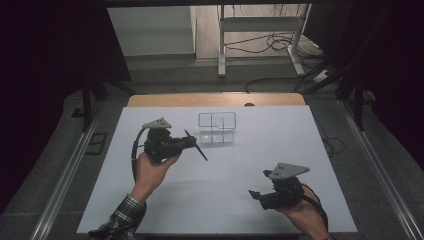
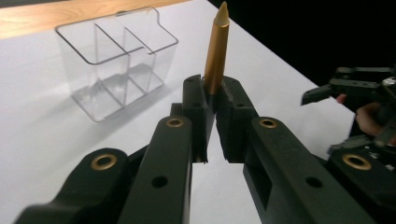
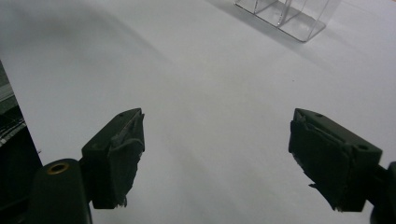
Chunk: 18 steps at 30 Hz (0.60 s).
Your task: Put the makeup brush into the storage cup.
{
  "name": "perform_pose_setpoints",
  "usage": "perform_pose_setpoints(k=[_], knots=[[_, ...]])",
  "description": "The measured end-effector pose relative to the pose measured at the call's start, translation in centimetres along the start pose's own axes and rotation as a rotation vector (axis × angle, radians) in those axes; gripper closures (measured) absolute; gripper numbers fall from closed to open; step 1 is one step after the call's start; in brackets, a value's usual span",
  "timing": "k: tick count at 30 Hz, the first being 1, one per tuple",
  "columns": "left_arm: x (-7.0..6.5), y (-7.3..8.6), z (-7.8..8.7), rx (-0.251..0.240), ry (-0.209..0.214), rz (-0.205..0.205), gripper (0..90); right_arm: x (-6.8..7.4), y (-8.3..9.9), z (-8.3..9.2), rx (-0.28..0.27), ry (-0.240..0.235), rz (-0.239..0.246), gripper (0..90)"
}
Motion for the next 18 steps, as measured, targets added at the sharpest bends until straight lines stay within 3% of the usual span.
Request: perform_pose_setpoints(k=[8,18], knots=[[0.5,-1.2,-0.4,0.008,-0.029,-0.025,83.5,-0.5,0.7,0.3,0.017,0.009,-0.022,10.3],[1.2,-2.6,-1.2,0.010,-0.058,-0.044,83.5,-0.9,1.6,0.6,0.043,0.032,-0.014,2.4]])
Point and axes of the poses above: each handheld gripper's, and its own axes: z roughly backward along the jaws, y roughly out of its underside, x roughly to its left, the point moved 4 cm from there along -z, roughly forward along the jaws, and after that the axes turned 11 degrees about -x, right-handed, at the moved point
